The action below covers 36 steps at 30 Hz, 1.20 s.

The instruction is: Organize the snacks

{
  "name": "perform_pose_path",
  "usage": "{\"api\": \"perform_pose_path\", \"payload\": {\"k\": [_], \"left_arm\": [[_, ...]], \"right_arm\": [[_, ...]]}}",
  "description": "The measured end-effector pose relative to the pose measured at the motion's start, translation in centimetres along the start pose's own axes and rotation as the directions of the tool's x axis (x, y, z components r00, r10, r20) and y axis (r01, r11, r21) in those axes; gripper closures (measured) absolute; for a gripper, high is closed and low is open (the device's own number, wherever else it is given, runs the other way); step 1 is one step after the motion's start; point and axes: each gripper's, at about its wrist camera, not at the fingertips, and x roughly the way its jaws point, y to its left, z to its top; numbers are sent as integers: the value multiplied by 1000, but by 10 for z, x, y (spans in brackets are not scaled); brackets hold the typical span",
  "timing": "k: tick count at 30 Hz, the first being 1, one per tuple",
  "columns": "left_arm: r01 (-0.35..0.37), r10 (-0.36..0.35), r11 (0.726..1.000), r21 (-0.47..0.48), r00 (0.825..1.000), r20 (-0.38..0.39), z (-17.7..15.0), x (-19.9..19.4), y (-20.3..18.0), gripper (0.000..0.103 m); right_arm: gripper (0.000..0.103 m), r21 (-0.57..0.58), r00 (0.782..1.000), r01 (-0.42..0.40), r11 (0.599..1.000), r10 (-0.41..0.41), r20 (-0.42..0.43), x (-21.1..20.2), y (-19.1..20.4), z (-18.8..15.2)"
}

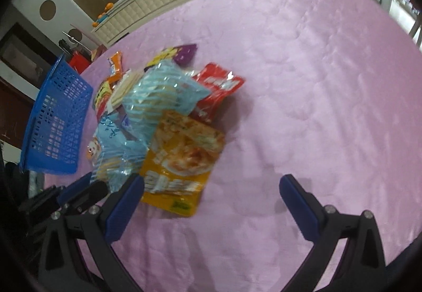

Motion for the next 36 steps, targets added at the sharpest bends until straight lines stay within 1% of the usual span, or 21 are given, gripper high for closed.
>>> {"api": "perform_pose_path", "payload": {"k": [2,6,10,12,13,16,17,18,19,20,21,22,23,24,27,29,30,32,33,36], "left_arm": [[4,-4,1000,-10,1000,11,-1,-6,6,86],[9,-8,1000,-11,1000,22,-1,-10,11,86],[12,-12,1000,-8,1000,22,0,-9,14,86],[15,-15,1000,-1,1000,21,1,-9,14,86],[15,-15,1000,2,1000,21,1,-8,14,86],[19,-19,1000,7,1000,22,0,-8,14,86],[18,-19,1000,10,1000,22,0,-8,14,86],[17,-17,1000,12,1000,22,0,-7,14,86],[17,-18,1000,13,1000,22,-1,-7,14,86],[19,-19,1000,14,1000,20,-1,-6,13,86],[18,-18,1000,15,1000,18,-1,-6,13,86],[18,-18,1000,17,1000,17,-2,-5,12,86],[16,-17,1000,17,1000,14,-2,-4,11,86],[15,-15,1000,15,1000,12,-3,-4,10,86],[12,-12,1000,13,1000,10,-6,-4,8,86],[6,-6,1000,16,1000,12,-9,-6,7,86],[1,-1,1000,16,1000,10,-10,-6,7,86],[2,-3,1000,13,1000,5,-14,-6,9,86],[6,-6,1000,10,1000,-1,-17,-4,9,86],[-3,3,1000,14,1000,-4,-22,-3,8,86]], "right_arm": [[0,-1,1000,-1,1000,1,-21,8,7,1],[0,-16,999,-9,1000,8,-36,17,19,4],[0,-25,999,12,1000,-13,-45,26,28,9],[5,-22,998,19,1000,-21,-59,32,28,12],[7,-31,998,28,999,-30,-51,31,28,12],[18,-66,997,67,996,-70,-45,30,30,14],[25,-84,995,86,993,-90,-43,29,31,13],[35,-103,993,105,989,-109,-38,30,32,13],[41,-117,991,124,985,-128,-29,29,32,12],[51,-134,989,145,980,-148,-17,28,32,10],[62,-144,988,151,978,-154,-12,26,30,9],[68,-152,988,154,976,-157,-7,25,27,7],[80,-151,988,150,977,-153,-12,23,24,7],[84,-148,989,144,978,-149,-21,22,19,7],[92,-127,996,60,990,-67,-54,19,12,4],[95,-157,997,48,986,-57,-51,18,15,0],[98,-162,999,23,986,-30,-41,15,17,-3],[100,-152,999,-34,988,28,-43,12,18,-5],[100,-142,997,-75,987,70,-41,9,18,-7],[100,-137,992,-120,983,116,-43,6,21,-9]]}}
